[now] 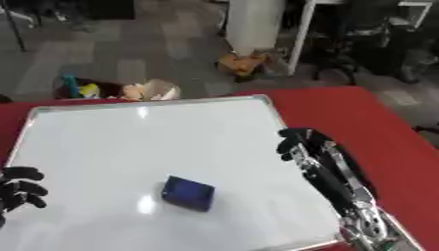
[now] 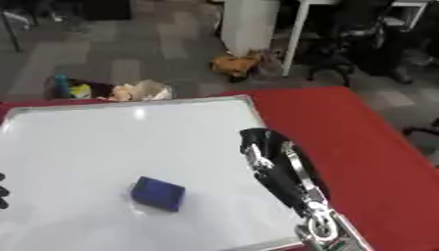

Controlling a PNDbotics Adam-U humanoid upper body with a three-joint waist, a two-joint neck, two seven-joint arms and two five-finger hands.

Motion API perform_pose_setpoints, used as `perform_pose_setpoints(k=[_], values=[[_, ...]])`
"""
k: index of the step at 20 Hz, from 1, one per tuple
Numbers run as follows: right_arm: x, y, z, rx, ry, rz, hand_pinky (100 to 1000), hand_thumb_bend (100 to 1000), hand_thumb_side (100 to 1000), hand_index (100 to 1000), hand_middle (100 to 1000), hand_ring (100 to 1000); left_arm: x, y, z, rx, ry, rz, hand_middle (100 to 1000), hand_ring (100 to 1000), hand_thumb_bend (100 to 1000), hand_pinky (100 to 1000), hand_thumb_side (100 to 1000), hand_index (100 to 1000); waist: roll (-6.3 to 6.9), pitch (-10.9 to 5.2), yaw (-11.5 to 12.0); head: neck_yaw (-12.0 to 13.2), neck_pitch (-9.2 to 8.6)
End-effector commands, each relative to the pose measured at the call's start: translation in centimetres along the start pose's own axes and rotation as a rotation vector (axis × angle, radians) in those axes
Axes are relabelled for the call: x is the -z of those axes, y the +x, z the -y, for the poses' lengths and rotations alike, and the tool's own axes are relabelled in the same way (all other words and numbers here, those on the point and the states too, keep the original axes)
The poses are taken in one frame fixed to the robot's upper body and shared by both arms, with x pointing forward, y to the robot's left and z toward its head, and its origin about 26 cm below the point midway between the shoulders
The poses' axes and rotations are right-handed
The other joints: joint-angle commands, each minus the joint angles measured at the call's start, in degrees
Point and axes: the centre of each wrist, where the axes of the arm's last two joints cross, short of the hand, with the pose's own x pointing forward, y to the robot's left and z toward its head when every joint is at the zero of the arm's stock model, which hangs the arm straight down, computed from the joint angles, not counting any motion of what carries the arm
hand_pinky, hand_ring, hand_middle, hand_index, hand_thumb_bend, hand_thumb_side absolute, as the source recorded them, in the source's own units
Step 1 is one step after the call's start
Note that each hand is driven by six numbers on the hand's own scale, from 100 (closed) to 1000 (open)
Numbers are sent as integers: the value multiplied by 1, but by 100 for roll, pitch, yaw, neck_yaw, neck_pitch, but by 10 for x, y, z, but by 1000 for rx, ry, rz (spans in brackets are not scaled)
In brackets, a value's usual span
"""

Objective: Wipe the whiteboard clean with a brush.

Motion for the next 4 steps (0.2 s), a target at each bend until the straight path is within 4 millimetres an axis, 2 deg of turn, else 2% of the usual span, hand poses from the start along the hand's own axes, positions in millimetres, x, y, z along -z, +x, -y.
perform_pose_setpoints(k=[1, 4], values=[[2, -6, 6, 39, -38, -26, 641, 100, 697, 732, 555, 646, 0, 6, -6, 22, 5, 17, 592, 547, 670, 482, 917, 681, 29, -70, -13, -1, -47], [2, -16, 7, 61, -61, -54, 639, 100, 701, 728, 551, 642, 0, 6, -5, 18, 5, 22, 592, 547, 669, 481, 915, 683, 56, -81, -23, -2, -71]])
